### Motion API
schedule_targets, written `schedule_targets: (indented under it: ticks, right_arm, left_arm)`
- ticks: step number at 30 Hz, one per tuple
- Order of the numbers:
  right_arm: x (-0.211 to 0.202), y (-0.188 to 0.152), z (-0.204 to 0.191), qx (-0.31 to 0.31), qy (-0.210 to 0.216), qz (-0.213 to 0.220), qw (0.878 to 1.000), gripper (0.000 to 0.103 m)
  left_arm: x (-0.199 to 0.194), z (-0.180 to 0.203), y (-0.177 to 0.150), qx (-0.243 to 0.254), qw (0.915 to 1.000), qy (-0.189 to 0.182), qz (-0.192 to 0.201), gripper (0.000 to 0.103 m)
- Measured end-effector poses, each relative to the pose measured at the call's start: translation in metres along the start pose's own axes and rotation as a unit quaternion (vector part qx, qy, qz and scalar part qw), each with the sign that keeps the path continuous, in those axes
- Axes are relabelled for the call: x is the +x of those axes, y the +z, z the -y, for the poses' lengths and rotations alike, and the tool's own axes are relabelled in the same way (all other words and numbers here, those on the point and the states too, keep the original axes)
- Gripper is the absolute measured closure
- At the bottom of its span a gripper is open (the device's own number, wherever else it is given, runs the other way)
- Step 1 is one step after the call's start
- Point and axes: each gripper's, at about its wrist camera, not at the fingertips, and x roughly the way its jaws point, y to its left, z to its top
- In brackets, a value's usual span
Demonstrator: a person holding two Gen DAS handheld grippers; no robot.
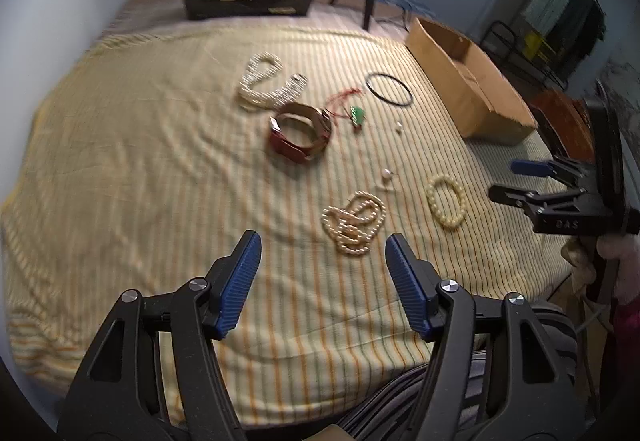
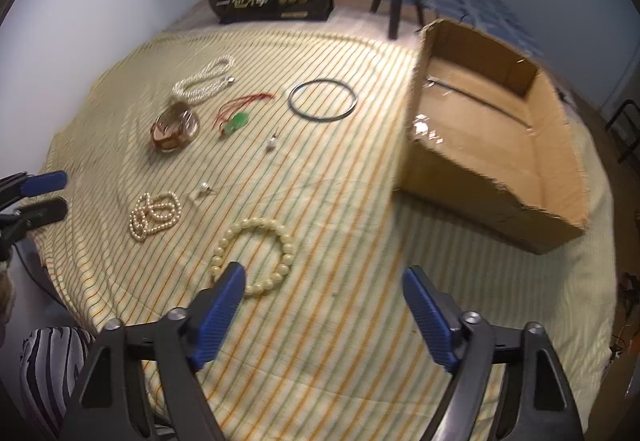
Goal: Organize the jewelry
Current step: 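Lower the left tool onto the pearl necklace while the right tool approaches the cream bead bracelet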
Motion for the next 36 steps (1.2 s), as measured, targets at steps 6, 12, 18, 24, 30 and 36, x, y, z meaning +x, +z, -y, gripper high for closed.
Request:
schedule_targets:
  ticks: [6,12,18,24,30,36]
  right_arm:
    - [0.019,0.005,0.002,0.012,0.019,-0.033,0.999,0.033]
    - [0.031,0.006,0.003,0.013,0.023,-0.054,0.998,0.037]
    - [0.038,0.008,-0.004,0.005,0.025,-0.061,0.998,0.041]
    - [0.047,0.011,-0.014,-0.009,0.007,-0.07,0.997,0.043]
    - [0.052,0.014,-0.022,-0.025,-0.007,-0.074,0.997,0.051]
    - [0.052,0.015,-0.033,-0.04,-0.011,-0.072,0.997,0.071]
  left_arm:
    - [0.029,0.008,0.003,0.015,0.9994,-0.009,-0.029,0.04]
    - [0.052,0.015,0.003,0.033,0.9981,-0.008,-0.052,0.04]
    - [0.067,0.02,0.005,0.04,0.9972,-0.005,-0.063,0.044]
    - [0.077,0.024,0.004,0.054,0.9963,0.011,-0.066,0.044]
    - [0.084,0.033,0.004,0.079,0.9942,0.039,-0.061,0.05]
    - [0.09,0.038,0.009,0.087,0.9933,0.057,-0.051,0.076]
